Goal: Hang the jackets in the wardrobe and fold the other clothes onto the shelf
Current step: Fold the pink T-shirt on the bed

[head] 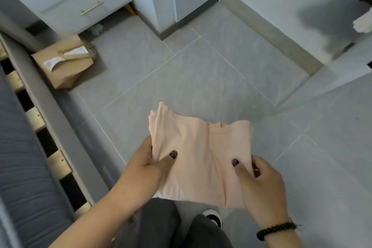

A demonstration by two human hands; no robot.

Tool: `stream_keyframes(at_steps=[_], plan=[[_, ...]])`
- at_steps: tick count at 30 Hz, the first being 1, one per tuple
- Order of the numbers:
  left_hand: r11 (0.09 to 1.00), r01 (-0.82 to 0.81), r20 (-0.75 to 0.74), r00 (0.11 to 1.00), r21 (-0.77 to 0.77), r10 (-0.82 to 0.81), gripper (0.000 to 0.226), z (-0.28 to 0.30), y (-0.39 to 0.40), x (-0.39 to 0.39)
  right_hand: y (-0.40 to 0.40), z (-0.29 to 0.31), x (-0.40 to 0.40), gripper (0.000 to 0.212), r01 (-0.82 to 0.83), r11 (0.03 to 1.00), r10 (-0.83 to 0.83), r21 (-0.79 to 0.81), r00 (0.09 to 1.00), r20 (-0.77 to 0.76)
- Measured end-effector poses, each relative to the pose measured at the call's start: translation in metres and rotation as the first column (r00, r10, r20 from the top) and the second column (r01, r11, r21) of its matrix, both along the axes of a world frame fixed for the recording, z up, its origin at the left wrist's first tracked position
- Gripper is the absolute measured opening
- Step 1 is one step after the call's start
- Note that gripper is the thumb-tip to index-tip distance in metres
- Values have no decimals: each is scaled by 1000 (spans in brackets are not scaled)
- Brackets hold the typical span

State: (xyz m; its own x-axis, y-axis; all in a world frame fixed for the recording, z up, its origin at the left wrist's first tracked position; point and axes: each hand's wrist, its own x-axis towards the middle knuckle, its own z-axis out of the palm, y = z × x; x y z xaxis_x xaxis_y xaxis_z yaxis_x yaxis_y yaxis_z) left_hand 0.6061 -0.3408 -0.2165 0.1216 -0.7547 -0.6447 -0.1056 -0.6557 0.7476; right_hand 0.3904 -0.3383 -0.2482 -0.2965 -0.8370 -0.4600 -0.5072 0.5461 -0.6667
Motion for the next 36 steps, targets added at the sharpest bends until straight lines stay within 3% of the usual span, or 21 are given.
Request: stream_keyframes(at_steps=[5, 15, 20, 28, 36], plan=[[994, -10, -37, 999, -113, 6, 33, 125, -49, -20, -60, 136, -25, 14, -52, 996, 57, -73, 996, 75], [905, -49, -96, 995, -422, 9, 31, 387, -139, -59, -155, 421, -67, 15, -156, 902, 134, -402, 988, -81], [839, 35, -66, 994, -543, -84, 30, 505, -172, -71, -179, 546, -78, 20, -184, 841, 109, -510, 979, -173], [708, 81, -38, 988, -702, -151, 16, 635, -254, -53, -239, 677, -74, 25, -145, 751, 18, -644, 980, -199], [679, 212, 18, 959, -703, -281, 14, 713, -364, -7, -335, 758, -56, 17, -127, 661, -125, -740, 953, -276]])
